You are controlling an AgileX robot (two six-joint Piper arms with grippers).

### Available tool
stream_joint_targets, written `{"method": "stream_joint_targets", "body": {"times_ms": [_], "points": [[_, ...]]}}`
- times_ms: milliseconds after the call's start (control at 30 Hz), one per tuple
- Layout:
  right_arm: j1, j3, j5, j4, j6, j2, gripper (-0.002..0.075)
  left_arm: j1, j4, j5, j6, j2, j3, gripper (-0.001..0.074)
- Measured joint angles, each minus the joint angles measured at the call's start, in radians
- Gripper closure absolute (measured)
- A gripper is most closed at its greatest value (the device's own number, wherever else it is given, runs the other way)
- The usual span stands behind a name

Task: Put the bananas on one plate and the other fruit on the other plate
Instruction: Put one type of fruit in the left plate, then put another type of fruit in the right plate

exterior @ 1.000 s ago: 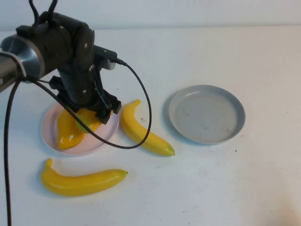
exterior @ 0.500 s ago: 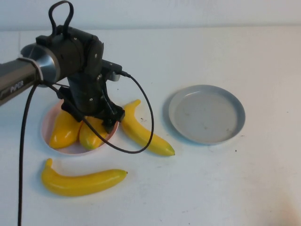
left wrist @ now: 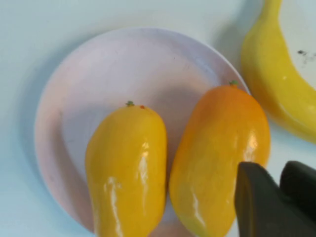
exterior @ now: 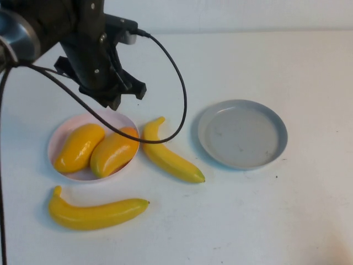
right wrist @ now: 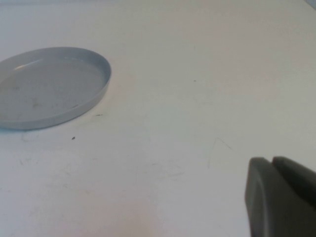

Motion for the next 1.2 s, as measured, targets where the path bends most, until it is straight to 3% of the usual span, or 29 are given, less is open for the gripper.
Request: {"method": "stream_joint_targets", "body": {"times_ms": [100, 267, 567, 767, 1200], "points": [[0.0, 0.0, 0.0, 0.0, 0.0, 0.0, 0.0742, -0.002, -0.005, 0.0, 0.014, -0.09, 0.037, 0.0701], [0.0, 0.0, 0.0, 0.0, 0.0, 0.0, 0.0742, -0.006, -0.026, -0.055, 0.021, -0.316, 0.199, 0.0729], [0.0, 0.0, 0.0, 0.0, 0.0, 0.0, 0.0742, -0.006, -0.088, -0.472, 0.021, -0.771, 0.74, 0.0731], [0.0, 0.0, 0.0, 0.0, 0.0, 0.0, 0.0742, -0.006, -0.093, -0.624, 0.019, -1.008, 1.063, 0.0733], [0.0, 0.0, 0.0, 0.0, 0.0, 0.0, 0.0741, -0.006, -0.023, -0.66, 0.0, -1.115, 1.181, 0.0733]]}}
